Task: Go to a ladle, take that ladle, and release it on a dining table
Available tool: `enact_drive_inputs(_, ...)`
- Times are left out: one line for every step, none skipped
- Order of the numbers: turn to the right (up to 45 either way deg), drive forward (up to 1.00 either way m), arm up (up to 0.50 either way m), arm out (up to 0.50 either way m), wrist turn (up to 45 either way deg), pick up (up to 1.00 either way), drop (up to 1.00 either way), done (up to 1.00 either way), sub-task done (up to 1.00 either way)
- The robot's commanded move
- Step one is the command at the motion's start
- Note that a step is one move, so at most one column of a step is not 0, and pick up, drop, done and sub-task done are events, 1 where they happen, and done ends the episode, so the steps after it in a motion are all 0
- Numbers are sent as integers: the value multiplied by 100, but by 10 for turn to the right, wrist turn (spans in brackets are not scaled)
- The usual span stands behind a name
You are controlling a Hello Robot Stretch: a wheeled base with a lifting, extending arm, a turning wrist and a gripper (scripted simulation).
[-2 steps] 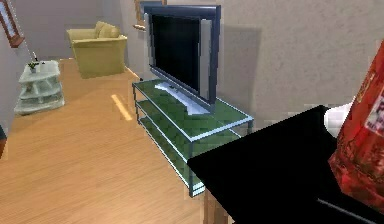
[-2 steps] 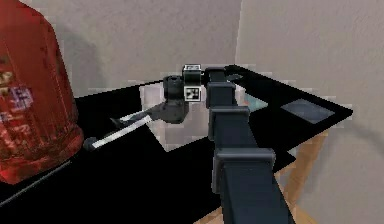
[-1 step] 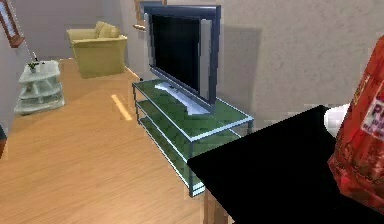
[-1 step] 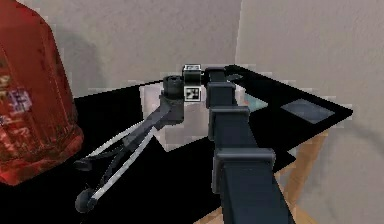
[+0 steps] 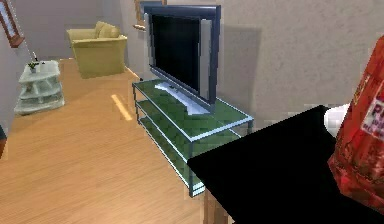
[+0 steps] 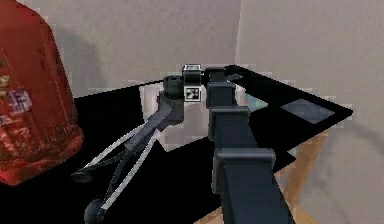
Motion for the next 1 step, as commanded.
enact_drive_inputs(0,0,0,-26,0,0,0,0,0)
